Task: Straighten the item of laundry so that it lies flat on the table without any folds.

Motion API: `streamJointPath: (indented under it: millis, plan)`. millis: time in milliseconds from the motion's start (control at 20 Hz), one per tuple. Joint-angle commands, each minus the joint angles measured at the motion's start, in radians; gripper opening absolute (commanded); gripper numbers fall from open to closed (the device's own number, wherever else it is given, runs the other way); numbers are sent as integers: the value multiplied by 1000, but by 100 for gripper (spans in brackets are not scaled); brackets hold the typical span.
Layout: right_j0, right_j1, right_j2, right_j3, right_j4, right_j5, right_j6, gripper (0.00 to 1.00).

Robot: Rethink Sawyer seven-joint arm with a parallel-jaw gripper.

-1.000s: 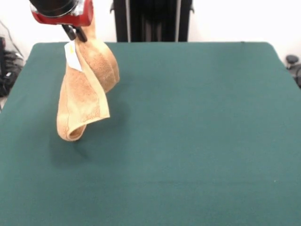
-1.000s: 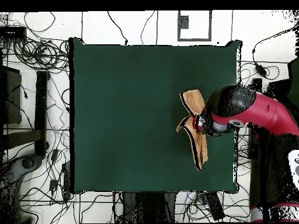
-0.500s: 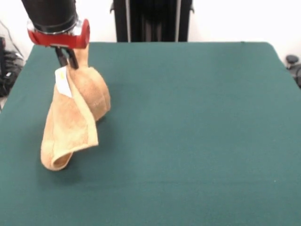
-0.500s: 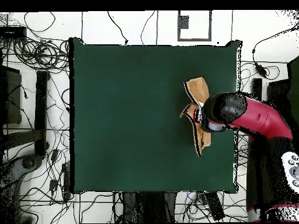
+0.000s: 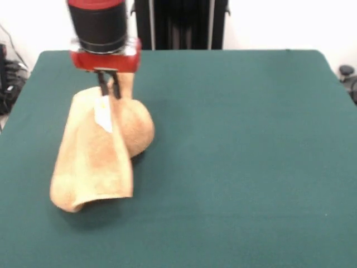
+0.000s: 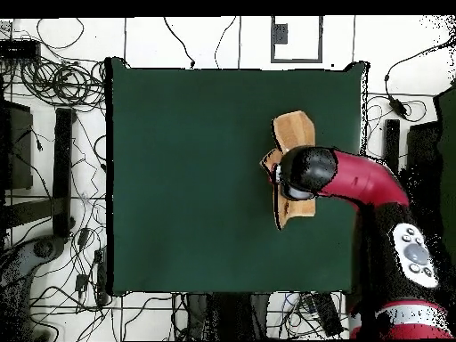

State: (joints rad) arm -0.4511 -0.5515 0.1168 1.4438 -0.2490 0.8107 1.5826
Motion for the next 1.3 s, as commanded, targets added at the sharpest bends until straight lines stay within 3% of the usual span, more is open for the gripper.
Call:
streamJointPath:
  millis: [50, 550, 1300]
  plan:
    - [157, 22, 16, 87, 89, -60, 337, 0]
    - [303, 32, -65, 62, 192, -58, 461, 0]
    - [317, 12, -64, 78, 238, -53, 460, 0]
